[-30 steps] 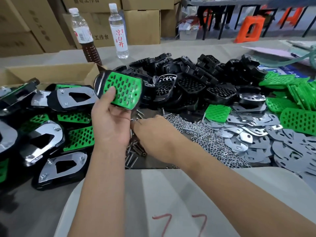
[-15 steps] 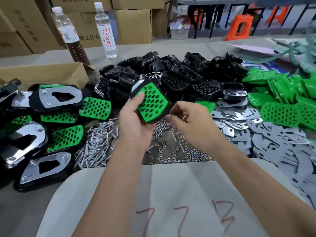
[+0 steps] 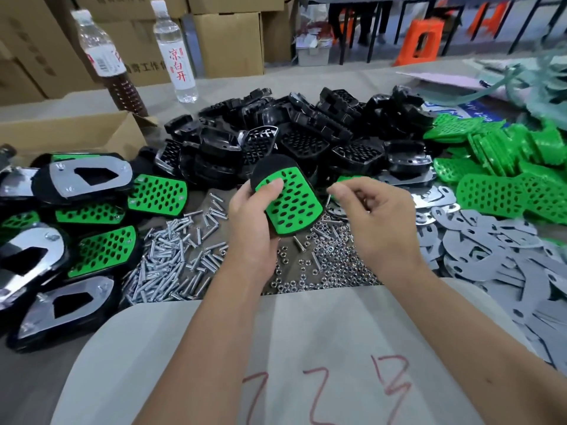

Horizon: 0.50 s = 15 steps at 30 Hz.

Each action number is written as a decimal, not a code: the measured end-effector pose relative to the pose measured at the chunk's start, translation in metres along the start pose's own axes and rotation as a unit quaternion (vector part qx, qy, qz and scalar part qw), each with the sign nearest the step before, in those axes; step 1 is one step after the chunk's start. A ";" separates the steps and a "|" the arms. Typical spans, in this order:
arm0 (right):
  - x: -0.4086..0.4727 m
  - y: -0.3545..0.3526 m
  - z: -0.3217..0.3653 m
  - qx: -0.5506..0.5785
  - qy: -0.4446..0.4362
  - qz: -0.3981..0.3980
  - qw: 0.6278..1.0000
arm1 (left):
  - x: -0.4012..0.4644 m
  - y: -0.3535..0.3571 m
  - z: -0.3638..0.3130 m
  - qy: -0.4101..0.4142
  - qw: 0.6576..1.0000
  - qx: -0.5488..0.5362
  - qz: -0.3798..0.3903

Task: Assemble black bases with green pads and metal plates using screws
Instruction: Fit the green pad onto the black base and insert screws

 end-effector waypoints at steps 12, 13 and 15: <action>-0.002 0.001 0.005 0.231 0.041 0.073 0.969 | -0.005 0.010 0.007 0.067 0.980 0.165 0.084; -0.002 0.001 0.005 0.218 0.042 0.069 0.973 | -0.005 0.011 0.008 0.068 0.979 0.168 0.090; -0.002 0.001 0.004 0.199 0.046 0.060 0.977 | -0.006 0.011 0.008 0.071 0.977 0.173 0.103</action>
Point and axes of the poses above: each hand's wrist, its own x-axis towards the middle knuckle, its own y-axis out of the palm, z = x × y, the point moved 2 cm from there along x, towards the middle knuckle, and after that the axes turned 9 degrees about -x, right-handed, at the moved point
